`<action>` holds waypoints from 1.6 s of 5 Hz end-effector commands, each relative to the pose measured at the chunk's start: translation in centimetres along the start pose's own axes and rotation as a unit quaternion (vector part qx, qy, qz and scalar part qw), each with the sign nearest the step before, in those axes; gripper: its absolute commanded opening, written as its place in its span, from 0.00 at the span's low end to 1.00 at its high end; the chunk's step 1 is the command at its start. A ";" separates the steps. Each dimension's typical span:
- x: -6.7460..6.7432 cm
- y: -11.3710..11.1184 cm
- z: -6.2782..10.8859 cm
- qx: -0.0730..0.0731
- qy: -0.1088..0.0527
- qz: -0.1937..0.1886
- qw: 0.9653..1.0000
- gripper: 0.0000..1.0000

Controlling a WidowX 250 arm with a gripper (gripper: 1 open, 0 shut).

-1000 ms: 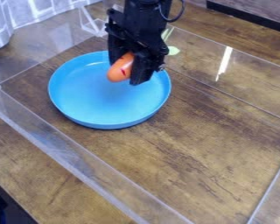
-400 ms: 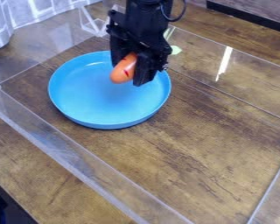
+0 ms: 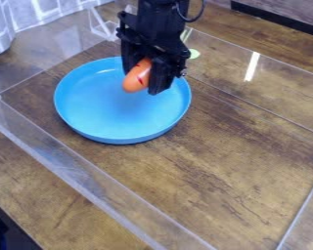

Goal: Put the carrot in the blue tray

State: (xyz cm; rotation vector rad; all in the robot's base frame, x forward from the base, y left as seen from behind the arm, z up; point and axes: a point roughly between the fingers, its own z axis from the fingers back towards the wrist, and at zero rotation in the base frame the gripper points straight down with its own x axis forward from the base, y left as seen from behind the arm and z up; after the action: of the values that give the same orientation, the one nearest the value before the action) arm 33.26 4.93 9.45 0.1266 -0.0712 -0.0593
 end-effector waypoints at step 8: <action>1.4 3.4 0.1 -0.007 -0.025 0.052 0.998 1.00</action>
State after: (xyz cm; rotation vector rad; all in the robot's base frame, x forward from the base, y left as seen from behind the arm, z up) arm 34.26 7.20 8.33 0.0970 -0.0652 0.0144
